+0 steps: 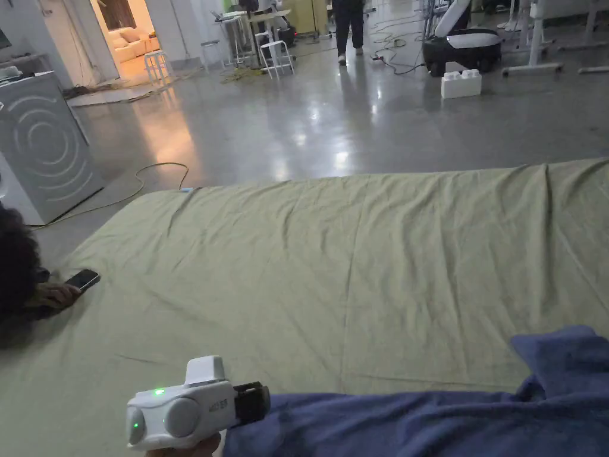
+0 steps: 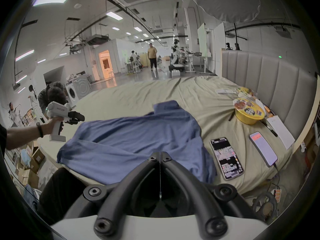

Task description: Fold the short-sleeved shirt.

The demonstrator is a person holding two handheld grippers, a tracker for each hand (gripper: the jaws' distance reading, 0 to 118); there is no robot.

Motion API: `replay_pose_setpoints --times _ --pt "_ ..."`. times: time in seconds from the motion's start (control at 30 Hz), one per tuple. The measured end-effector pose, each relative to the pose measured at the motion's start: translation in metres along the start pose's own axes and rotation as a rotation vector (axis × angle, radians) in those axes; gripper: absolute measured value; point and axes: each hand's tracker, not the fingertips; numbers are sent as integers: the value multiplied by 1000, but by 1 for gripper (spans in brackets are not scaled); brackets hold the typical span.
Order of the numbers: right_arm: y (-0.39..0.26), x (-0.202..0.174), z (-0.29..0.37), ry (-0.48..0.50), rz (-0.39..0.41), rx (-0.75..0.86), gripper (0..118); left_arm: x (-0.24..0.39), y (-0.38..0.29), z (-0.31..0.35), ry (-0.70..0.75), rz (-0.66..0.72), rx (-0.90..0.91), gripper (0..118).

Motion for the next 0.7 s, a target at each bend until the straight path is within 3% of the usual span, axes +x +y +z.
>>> replay_pose_setpoints --times 0.03,0.1,0.13,0.27,0.4,0.43,0.5,0.53,0.6,0.7 --pt "-1 3 -1 -10 2 -11 1 0 -1 -13 15 -13 -42 74" --pt "-3 7 -3 -26 -4 -39 1 5 -8 -24 52 -26 -70 51" --pt "-4 9 -5 -31 -10 -47 1 9 -9 -21 49 -57 -42 49" --pt "-4 17 -21 -1 -54 -74 1 33 -11 -14 27 -226 -83 12" --pt "42 28 -68 14 26 -26 2 46 -3 -33 81 -259 -191 10" --pt "60 34 -85 14 26 -9 7 47 0 -34 80 -266 -209 10" --pt "94 53 -130 46 -55 -70 60 49 7 -37 77 -290 -235 10" --pt "109 64 -161 99 -93 -130 76 49 7 -38 70 -308 -256 10" --pt "135 80 -214 104 -85 -246 76 48 10 -41 65 -298 -271 10" --pt "152 84 -286 -36 30 -379 76 51 11 -36 58 -279 -287 10"
